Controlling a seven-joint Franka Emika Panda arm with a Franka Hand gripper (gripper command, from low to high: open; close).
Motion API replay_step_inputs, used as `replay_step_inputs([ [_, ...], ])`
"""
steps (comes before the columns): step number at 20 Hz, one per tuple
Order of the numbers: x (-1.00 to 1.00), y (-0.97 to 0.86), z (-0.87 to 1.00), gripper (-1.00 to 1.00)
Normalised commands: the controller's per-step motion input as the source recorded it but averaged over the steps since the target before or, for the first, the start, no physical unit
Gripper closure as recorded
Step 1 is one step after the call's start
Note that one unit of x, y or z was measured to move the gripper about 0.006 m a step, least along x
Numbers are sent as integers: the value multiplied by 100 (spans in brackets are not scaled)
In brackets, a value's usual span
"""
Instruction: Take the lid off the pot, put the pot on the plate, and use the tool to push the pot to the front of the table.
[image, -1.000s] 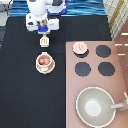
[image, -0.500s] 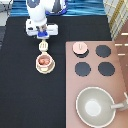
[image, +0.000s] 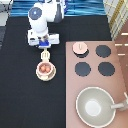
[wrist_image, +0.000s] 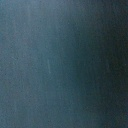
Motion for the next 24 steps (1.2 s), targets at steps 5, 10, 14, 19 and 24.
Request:
replay_step_inputs([
  [5,100,21,19,100],
  [10,100,17,20,100],
  [14,90,27,21,100],
  [19,80,48,6,100],
  [24,91,38,5,100],
])
